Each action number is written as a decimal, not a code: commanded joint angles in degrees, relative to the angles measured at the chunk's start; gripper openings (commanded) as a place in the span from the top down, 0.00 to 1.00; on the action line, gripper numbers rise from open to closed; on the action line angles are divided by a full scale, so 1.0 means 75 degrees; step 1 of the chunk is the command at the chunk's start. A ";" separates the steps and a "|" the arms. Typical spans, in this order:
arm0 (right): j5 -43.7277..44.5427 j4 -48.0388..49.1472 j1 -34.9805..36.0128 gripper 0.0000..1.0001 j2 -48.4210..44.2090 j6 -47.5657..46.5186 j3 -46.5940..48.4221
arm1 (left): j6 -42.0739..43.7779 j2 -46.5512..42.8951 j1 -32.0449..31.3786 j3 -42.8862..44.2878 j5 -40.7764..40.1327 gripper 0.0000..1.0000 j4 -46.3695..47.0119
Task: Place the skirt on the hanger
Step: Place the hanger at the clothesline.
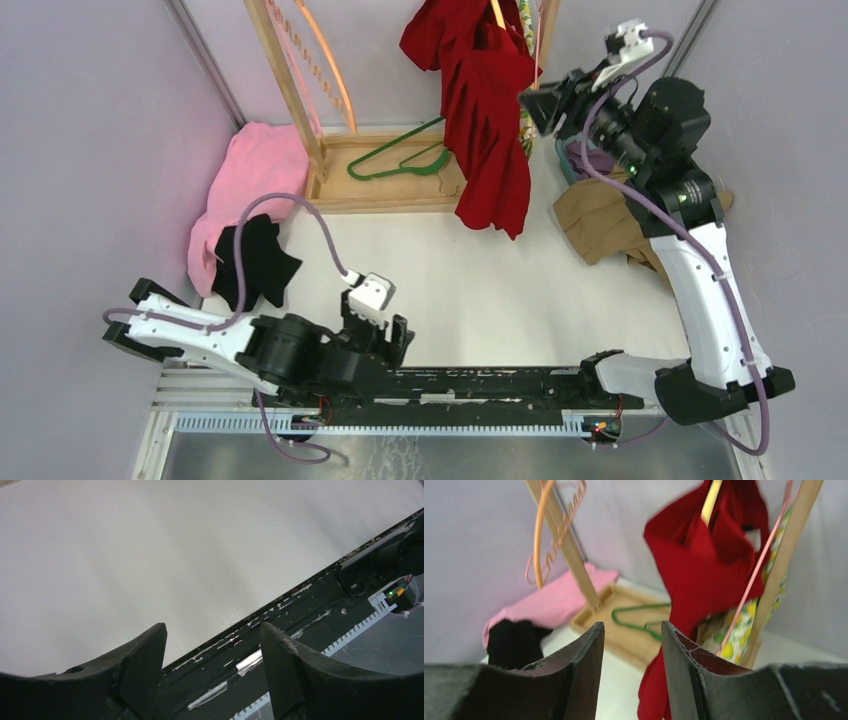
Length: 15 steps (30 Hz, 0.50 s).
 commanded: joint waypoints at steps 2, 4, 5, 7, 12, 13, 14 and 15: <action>-0.0486 -0.0712 0.0075 0.49 -0.0889 0.0052 -0.1247 | 0.0136 0.1076 0.0424 0.0689 0.0101 0.02 0.0826; -0.0334 -0.1002 0.0076 0.49 -0.1211 0.0052 -0.1484 | 0.0898 0.1258 0.1119 0.0475 0.0860 0.01 0.1884; -0.0297 -0.1146 0.0076 0.49 -0.1371 0.0053 -0.1602 | 0.1288 0.1342 0.1500 0.0295 0.1325 0.01 0.2411; -0.0133 -0.1411 0.0076 0.49 -0.1691 0.0081 -0.1847 | 0.1774 0.1565 0.2058 0.0049 0.2008 0.01 0.3228; -0.0014 -0.2047 0.0072 0.49 -0.2323 0.0157 -0.2339 | 0.2541 0.2140 0.3539 0.0151 0.2554 0.01 0.3565; -0.0009 -0.2132 0.0070 0.49 -0.2412 0.0199 -0.2434 | 0.2702 0.2103 0.3937 0.0139 0.2714 0.01 0.3684; 0.0001 -0.2184 0.0068 0.50 -0.2508 0.0264 -0.2537 | 0.2877 0.2045 0.4377 0.0145 0.2857 0.01 0.3782; -0.0034 -0.2204 0.0075 0.50 -0.2605 0.0324 -0.2647 | 0.3078 0.1999 0.4773 0.0163 0.2885 0.01 0.3898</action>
